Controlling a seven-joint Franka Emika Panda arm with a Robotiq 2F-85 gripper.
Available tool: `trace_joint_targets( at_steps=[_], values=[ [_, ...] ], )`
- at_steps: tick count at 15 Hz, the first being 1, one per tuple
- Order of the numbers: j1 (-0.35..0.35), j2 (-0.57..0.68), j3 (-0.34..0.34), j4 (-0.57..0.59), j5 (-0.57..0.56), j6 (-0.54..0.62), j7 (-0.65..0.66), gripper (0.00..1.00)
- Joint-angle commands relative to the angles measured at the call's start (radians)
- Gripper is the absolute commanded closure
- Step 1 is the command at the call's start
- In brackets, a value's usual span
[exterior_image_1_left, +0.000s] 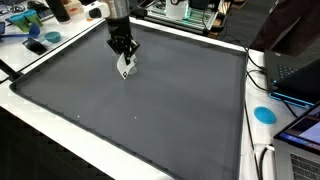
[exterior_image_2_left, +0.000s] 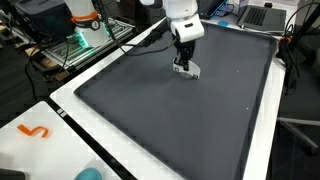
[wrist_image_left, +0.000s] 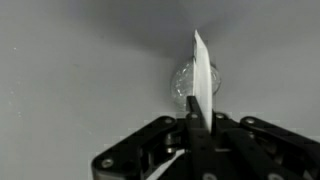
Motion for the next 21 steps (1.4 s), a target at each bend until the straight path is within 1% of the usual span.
trace_joint_targets(
  at_steps=[1,5,8,10,15,17,18,21],
  values=[
    [-0.006,0.019,-0.019,-0.109,-0.015,0.018,-0.008,0.99],
    [0.013,0.004,-0.042,-0.143,-0.048,0.033,0.023,0.99],
    [0.04,-0.004,-0.08,-0.157,-0.103,0.023,0.068,0.99],
    [0.083,-0.003,-0.131,-0.159,-0.18,0.045,0.163,0.99],
    [0.153,-0.005,-0.199,-0.156,-0.305,0.047,0.34,0.99],
    [0.156,-0.019,-0.198,-0.155,-0.307,0.032,0.362,0.99],
    [0.143,-0.029,-0.18,-0.159,-0.282,0.027,0.342,0.99],
    [0.088,-0.067,-0.107,-0.163,-0.17,0.002,0.225,0.99]
  ],
)
